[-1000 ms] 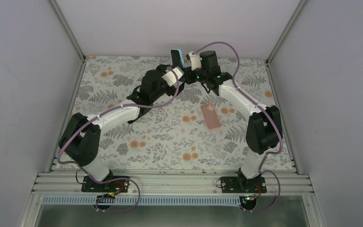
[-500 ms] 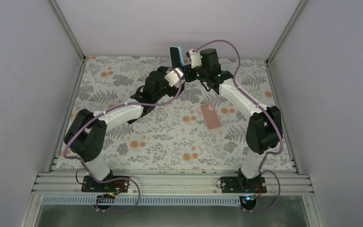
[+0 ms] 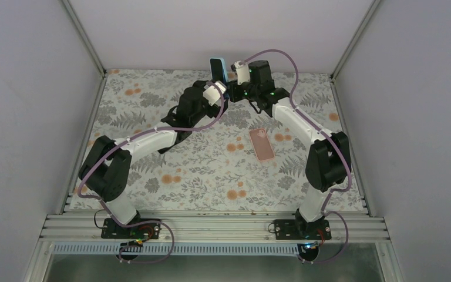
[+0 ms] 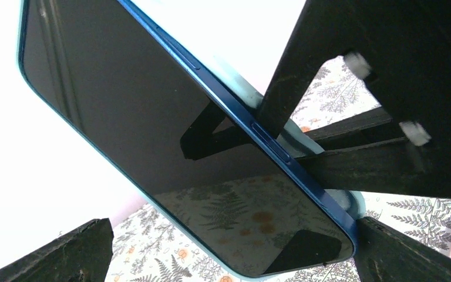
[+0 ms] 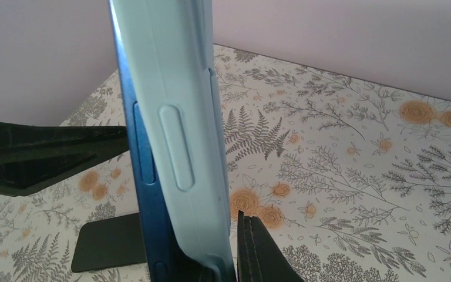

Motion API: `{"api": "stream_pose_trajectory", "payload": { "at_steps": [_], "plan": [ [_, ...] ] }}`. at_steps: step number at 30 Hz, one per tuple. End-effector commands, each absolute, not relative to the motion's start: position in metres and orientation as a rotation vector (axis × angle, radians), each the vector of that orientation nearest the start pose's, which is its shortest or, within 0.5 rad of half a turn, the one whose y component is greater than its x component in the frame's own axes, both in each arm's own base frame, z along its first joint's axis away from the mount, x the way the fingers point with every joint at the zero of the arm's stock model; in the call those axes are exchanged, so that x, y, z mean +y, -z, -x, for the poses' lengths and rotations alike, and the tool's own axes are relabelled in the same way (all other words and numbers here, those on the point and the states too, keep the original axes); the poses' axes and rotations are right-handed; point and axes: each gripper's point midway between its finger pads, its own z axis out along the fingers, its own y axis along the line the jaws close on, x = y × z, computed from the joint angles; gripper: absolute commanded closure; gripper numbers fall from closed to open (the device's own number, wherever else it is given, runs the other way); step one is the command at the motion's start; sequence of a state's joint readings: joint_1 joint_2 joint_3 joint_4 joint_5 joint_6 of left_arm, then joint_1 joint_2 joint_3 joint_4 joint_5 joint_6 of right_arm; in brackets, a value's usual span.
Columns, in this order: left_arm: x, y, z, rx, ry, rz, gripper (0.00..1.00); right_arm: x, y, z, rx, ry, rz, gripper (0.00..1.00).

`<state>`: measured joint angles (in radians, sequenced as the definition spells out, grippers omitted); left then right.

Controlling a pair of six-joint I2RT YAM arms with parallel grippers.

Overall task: Take the phone out of the phone case
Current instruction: Remove the phone case from the phone.

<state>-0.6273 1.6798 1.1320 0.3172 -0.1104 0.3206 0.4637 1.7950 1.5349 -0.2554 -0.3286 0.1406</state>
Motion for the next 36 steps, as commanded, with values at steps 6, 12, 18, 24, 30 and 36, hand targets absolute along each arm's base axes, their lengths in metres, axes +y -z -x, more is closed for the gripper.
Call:
{"api": "stream_pose_trajectory", "payload": {
  "at_steps": [6, 12, 18, 24, 30, 36],
  "plan": [
    [-0.265, -0.273, -0.461, 1.587, -0.062, -0.611, 0.0, 0.3, -0.291, -0.453, 1.939, -0.772, 0.557, 0.96],
    [-0.232, -0.302, -0.462, 1.459, -0.294, -0.511, 0.01, 0.298, -0.291, -0.45, 1.944, -0.775, 0.554, 0.96],
    [-0.2, -0.348, -0.455, 1.281, -0.47, -0.448, 0.02, 0.302, -0.285, -0.447, 1.958, -0.811, 0.564, 0.96],
    [-0.188, -0.363, -0.449, 1.157, -0.575, -0.44, 0.11, 0.313, -0.271, -0.441, 1.986, -0.856, 0.594, 0.97],
    [-0.191, -0.367, -0.452, 1.102, -0.616, -0.424, 0.16, 0.327, -0.258, -0.432, 2.004, -0.903, 0.635, 0.97],
    [-0.194, -0.386, -0.451, 1.014, -0.675, -0.374, 0.22, 0.347, -0.25, -0.414, 2.012, -0.963, 0.696, 0.97]
  ]
}}
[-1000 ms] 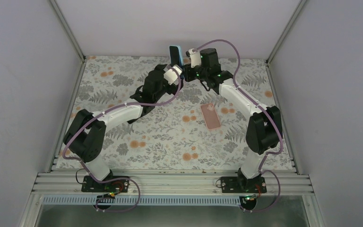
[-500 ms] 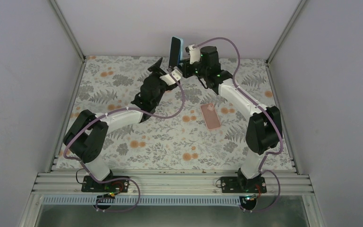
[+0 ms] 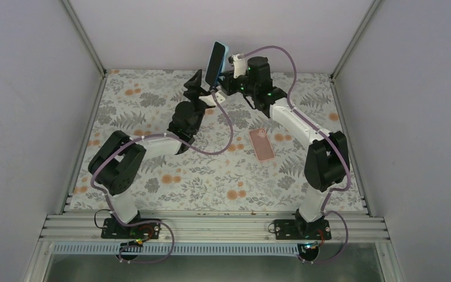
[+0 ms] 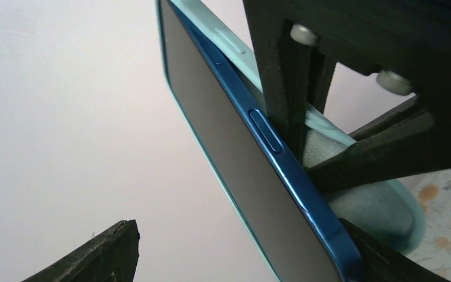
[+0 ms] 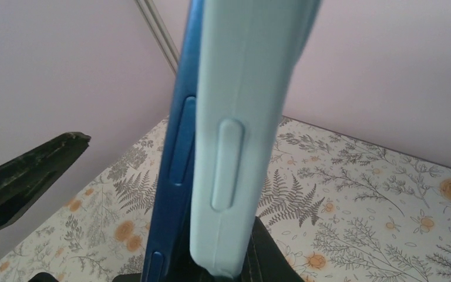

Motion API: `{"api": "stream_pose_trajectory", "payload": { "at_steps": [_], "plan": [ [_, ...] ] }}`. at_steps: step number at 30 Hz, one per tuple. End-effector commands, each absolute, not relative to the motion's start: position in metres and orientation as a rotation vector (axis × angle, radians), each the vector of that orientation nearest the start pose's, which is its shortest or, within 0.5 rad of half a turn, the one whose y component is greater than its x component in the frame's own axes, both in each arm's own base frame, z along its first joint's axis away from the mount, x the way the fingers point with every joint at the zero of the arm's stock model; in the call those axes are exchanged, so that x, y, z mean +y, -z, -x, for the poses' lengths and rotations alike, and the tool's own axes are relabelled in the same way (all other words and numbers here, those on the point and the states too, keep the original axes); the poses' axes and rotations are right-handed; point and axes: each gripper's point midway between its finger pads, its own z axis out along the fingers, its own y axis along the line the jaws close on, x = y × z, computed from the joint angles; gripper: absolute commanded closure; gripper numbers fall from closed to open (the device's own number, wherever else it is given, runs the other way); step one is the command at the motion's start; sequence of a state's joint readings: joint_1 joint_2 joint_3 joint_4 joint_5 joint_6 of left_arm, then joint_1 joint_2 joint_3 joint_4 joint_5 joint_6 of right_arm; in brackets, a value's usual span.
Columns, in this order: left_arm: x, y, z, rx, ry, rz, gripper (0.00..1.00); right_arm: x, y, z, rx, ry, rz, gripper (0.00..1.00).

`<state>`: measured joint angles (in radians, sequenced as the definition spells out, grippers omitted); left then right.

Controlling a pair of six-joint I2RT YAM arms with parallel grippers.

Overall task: Take the phone out of the phone case
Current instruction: Remove the phone case from the phone.

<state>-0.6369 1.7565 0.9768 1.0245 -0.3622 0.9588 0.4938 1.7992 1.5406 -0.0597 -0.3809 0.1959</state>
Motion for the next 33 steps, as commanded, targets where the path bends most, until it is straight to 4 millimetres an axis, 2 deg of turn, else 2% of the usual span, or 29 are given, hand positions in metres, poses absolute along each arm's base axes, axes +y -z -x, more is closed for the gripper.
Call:
{"api": "stream_pose_trajectory", "payload": {
  "at_steps": [1, 4, 8, 14, 17, 33],
  "plan": [
    [-0.194, -0.389, -0.451, 1.001, -0.682, -0.365, 0.22, 0.35, -0.248, -0.411, 2.014, -0.974, 0.703, 0.97],
    [-0.196, -0.395, -0.452, 0.975, -0.703, -0.355, 0.21, 0.361, -0.247, -0.398, 2.008, -1.004, 0.739, 0.97],
    [-0.203, -0.399, -0.452, 0.949, -0.709, -0.363, 0.22, 0.369, -0.245, -0.392, 2.009, -1.025, 0.762, 0.97],
    [-0.24, -0.393, -0.44, 0.9, -0.656, -0.459, 0.29, 0.375, -0.241, -0.388, 2.014, -1.045, 0.779, 0.97],
    [-0.251, -0.393, -0.436, 0.888, -0.632, -0.473, 0.3, 0.376, -0.242, -0.388, 2.011, -1.047, 0.784, 0.97],
    [-0.268, -0.385, -0.43, 0.907, -0.575, -0.493, 0.61, 0.385, -0.242, -0.384, 2.006, -1.051, 0.813, 0.97]
  ]
}}
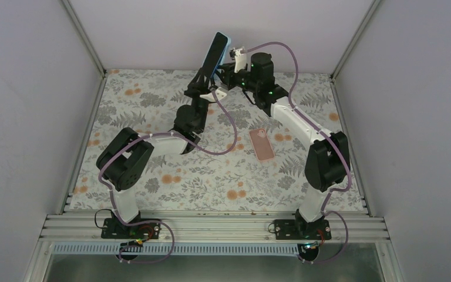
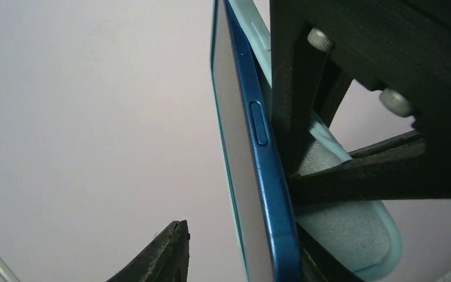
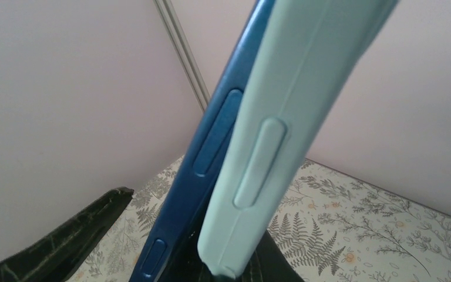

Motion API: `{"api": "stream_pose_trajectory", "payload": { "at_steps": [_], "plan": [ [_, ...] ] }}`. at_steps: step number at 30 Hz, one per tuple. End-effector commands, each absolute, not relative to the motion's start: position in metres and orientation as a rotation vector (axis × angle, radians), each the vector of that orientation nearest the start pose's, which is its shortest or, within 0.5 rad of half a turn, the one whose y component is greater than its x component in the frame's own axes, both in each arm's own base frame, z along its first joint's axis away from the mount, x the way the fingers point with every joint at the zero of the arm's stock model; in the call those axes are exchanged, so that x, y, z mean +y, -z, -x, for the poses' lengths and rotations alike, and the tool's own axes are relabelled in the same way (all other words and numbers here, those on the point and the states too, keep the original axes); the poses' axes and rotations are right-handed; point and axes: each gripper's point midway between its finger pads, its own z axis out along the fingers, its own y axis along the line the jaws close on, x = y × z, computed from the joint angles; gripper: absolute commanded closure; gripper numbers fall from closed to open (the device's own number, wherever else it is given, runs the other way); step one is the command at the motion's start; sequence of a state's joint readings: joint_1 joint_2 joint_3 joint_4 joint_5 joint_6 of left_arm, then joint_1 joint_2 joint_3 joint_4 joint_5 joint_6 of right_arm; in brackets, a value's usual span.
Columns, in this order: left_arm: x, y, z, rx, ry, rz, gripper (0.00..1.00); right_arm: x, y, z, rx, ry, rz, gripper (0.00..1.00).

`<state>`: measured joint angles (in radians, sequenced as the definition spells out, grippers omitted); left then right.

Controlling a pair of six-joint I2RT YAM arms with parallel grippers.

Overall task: Take the phone out of the phone case
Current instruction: Remove the phone case from the phone.

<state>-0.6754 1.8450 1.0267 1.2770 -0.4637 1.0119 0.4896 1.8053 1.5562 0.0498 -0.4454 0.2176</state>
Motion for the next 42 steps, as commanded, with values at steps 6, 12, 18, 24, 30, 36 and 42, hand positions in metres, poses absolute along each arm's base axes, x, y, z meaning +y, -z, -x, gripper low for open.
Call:
{"api": "stream_pose_trajectory", "payload": {
  "at_steps": [6, 12, 18, 24, 30, 36, 42],
  "plan": [
    [-0.276, -0.372, -0.428, 0.944, -0.522, -0.535, 0.78, 0.383, -0.238, -0.386, 2.012, -1.023, 0.814, 0.97],
    [-0.286, -0.357, -0.422, 0.954, -0.513, -0.57, 0.92, 0.385, -0.238, -0.394, 2.01, -1.001, 0.81, 0.97],
    [-0.286, -0.36, -0.417, 0.939, -0.533, -0.564, 0.98, 0.374, -0.233, -0.398, 2.015, -0.951, 0.803, 0.97],
    [-0.286, -0.36, -0.411, 0.936, -0.528, -0.567, 0.98, 0.357, -0.236, -0.409, 2.011, -0.893, 0.774, 0.97],
    [-0.281, -0.356, -0.399, 0.951, -0.525, -0.596, 0.98, 0.326, -0.245, -0.436, 1.999, -0.747, 0.718, 0.97],
    [-0.26, -0.361, -0.381, 1.012, -0.512, -0.63, 0.98, 0.268, -0.247, -0.471, 2.014, -0.509, 0.619, 0.97],
    [-0.235, -0.356, -0.367, 1.127, -0.539, -0.68, 0.98, 0.212, -0.242, -0.493, 2.053, -0.417, 0.537, 0.97]
  ]
}}
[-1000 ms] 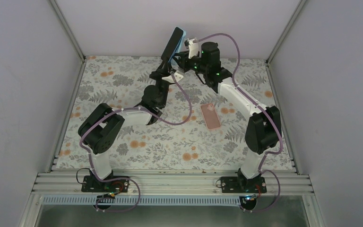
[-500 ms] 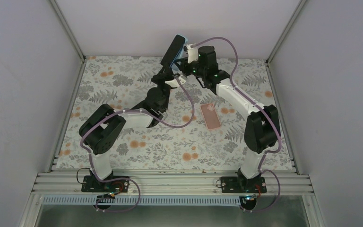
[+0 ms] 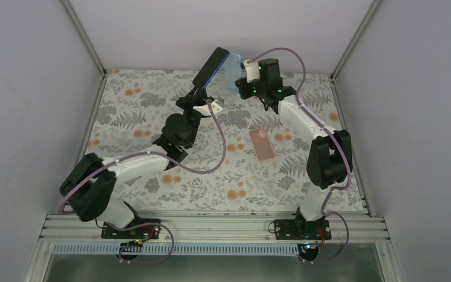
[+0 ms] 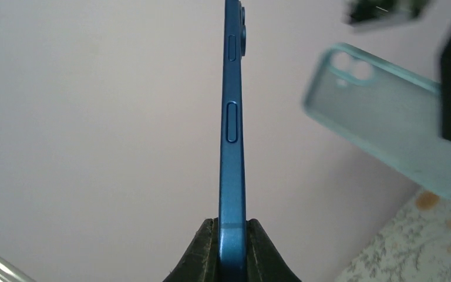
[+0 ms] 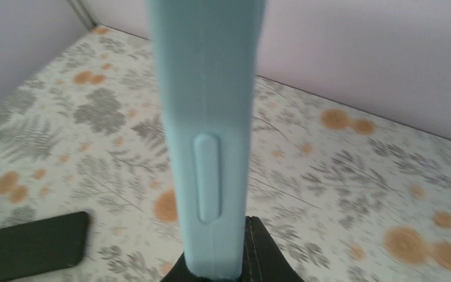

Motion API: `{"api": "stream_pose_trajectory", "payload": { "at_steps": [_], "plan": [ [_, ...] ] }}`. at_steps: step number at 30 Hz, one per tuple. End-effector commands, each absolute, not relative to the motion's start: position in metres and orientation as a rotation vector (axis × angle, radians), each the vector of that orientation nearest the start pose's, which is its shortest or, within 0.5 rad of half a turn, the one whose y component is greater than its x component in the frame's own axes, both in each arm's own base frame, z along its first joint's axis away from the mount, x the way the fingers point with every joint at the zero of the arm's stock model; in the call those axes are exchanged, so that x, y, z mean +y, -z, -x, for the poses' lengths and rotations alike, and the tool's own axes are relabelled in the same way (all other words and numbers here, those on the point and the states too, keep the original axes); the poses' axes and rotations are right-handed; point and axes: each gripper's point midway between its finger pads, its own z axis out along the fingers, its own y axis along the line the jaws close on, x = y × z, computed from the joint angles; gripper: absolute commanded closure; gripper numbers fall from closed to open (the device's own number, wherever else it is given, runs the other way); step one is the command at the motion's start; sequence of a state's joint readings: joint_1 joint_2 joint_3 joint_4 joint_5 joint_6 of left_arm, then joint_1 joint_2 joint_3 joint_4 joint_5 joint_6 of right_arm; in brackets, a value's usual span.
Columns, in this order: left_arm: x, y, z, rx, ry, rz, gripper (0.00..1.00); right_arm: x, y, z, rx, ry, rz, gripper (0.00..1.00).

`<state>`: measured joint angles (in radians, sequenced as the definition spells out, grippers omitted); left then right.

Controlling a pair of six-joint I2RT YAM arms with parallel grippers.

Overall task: Take the phone out of the phone case
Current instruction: Remove the phone case from the phone, then place the phone case at the center of the board, then place the phone at the center of the board.

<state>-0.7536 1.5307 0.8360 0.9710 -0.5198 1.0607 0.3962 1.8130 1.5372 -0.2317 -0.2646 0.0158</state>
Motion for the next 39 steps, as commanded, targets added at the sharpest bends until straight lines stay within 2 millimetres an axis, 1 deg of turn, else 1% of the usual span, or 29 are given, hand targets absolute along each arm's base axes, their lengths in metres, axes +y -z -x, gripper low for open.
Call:
{"api": "stream_pose_trajectory", "payload": {
  "at_steps": [1, 3, 5, 6, 7, 9, 11, 13, 14, 16, 19, 22, 26, 30, 33, 37, 38, 39],
  "plan": [
    [-0.23, -0.353, -0.365, 1.143, -0.55, -0.689, 0.98, 0.205, -0.24, -0.494, 2.062, -0.416, 0.533, 0.97],
    [-0.22, -0.343, -0.359, 1.173, -0.574, -0.709, 0.98, 0.188, -0.238, -0.495, 2.084, -0.432, 0.52, 0.97],
    [-0.208, -0.329, -0.355, 1.208, -0.615, -0.75, 0.98, 0.184, -0.235, -0.488, 2.108, -0.488, 0.558, 0.97],
    [-0.201, -0.319, -0.354, 1.23, -0.648, -0.775, 0.98, 0.185, -0.229, -0.48, 2.14, -0.518, 0.593, 0.97],
    [-0.19, -0.313, -0.352, 1.241, -0.682, -0.784, 0.98, 0.19, -0.224, -0.471, 2.158, -0.571, 0.653, 0.97],
    [-0.166, -0.295, -0.35, 1.27, -0.758, -0.808, 0.98, 0.201, -0.204, -0.447, 2.244, -0.695, 0.762, 0.97],
    [-0.137, -0.277, -0.35, 1.3, -0.835, -0.824, 0.98, 0.214, -0.184, -0.415, 2.309, -0.867, 0.898, 0.97],
    [-0.1, -0.263, -0.35, 1.328, -0.915, -0.805, 0.98, 0.224, -0.16, -0.383, 2.376, -0.997, 0.994, 0.96],
    [-0.084, -0.254, -0.349, 1.348, -0.946, -0.806, 0.98, 0.226, -0.148, -0.369, 2.409, -1.033, 1.043, 0.96],
    [-0.055, -0.234, -0.348, 1.407, -0.998, -0.824, 0.98, 0.23, -0.125, -0.345, 2.466, -1.051, 1.123, 0.96],
    [-0.02, -0.205, -0.344, 1.484, -1.063, -0.831, 0.98, 0.233, -0.108, -0.323, 2.503, -1.096, 1.161, 0.96],
    [0.001, -0.172, -0.336, 1.54, -1.115, -0.88, 0.98, 0.235, -0.098, -0.309, 2.538, -1.133, 1.178, 0.96],
    [0.016, -0.143, -0.334, 1.611, -1.162, -0.928, 0.98, 0.236, -0.083, -0.296, 2.59, -1.171, 1.219, 0.96],
    [0.032, -0.113, -0.337, 1.7, -1.198, -0.959, 0.98, 0.231, -0.069, -0.296, 2.644, -1.134, 1.235, 0.96],
    [0.036, -0.099, -0.333, 1.693, -1.238, -0.999, 0.98, 0.228, -0.061, -0.301, 2.676, -1.081, 1.228, 0.96],
    [0.036, -0.089, -0.322, 1.655, -1.266, -1.044, 0.97, 0.222, -0.047, -0.307, 2.723, -1.003, 1.222, 0.96],
    [0.034, -0.088, -0.319, 1.644, -1.263, -1.056, 0.94, 0.22, -0.044, -0.309, 2.735, -0.992, 1.212, 0.96],
    [0.032, -0.086, -0.316, 1.632, -1.253, -1.071, 0.89, 0.219, -0.041, -0.312, 2.746, -0.976, 1.2, 0.95]
  ]
}}
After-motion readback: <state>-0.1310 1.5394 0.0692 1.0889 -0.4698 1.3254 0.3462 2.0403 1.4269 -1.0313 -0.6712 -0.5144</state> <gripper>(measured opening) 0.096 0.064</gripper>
